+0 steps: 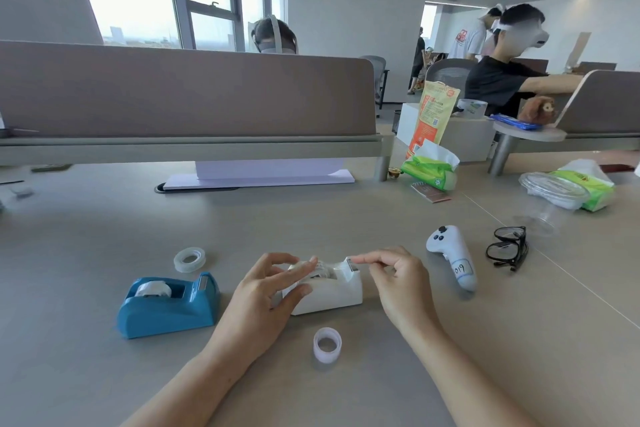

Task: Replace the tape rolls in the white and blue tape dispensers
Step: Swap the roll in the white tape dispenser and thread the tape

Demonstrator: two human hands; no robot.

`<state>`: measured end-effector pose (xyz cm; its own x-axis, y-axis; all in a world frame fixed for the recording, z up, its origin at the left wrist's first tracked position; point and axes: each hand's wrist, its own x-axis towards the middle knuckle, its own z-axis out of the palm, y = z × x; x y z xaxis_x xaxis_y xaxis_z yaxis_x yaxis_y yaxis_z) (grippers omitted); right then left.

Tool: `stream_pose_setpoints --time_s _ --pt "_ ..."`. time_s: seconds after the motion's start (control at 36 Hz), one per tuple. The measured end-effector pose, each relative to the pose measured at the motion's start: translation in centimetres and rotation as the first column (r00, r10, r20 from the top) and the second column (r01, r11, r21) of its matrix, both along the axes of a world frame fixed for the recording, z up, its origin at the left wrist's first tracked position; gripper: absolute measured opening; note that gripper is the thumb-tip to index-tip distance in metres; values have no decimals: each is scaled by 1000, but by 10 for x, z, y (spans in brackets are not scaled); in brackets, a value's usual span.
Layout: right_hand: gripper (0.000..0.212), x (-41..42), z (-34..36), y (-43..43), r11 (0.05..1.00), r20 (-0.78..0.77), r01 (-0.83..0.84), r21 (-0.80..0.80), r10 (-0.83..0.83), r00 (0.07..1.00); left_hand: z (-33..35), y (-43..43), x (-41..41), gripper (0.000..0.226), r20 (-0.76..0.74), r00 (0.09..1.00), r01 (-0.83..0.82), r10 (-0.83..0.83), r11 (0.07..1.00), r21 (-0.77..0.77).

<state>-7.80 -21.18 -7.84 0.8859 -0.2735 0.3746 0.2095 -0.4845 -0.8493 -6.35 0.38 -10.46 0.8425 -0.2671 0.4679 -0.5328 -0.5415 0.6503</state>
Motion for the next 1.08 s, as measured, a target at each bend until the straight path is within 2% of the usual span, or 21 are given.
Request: stream_pose_setpoints --time_s 0.31,0.44,0.53,0.61,0.75,0.86,1.0,1.08 --pt "42 4 -4 -1 993 65 -2 -122 10 998 3 -1 -1 38 -9 1000 -11 11 1000 18" --pt "54 6 -11 -5 963 76 -7 -268 29 997 3 0 -1 38 -13 1000 -10 11 1000 23" --pt "64 6 -13 -12 915 118 42 -401 6 993 4 0 -1 38 -15 1000 -12 12 1000 27" --pt "63 9 -13 -17 866 143 111 -488 -46 989 3 0 -1 38 -23 1000 -7 8 1000 13" --pt "62 9 -11 -19 849 225 159 -503 -49 973 3 0 0 38 -27 1000 -6 6 1000 7" --pt "66 8 -11 -18 825 207 153 -545 -45 977 1 0 1 38 -26 1000 -4 4 1000 7" --pt "45 6 -13 -14 856 178 173 -487 -96 979 0 0 1 37 -27 1000 2 -2 1000 -5" --pt "38 4 -14 -11 898 109 140 -417 -103 989 0 0 0 37 -38 999 3 -4 1000 -18"
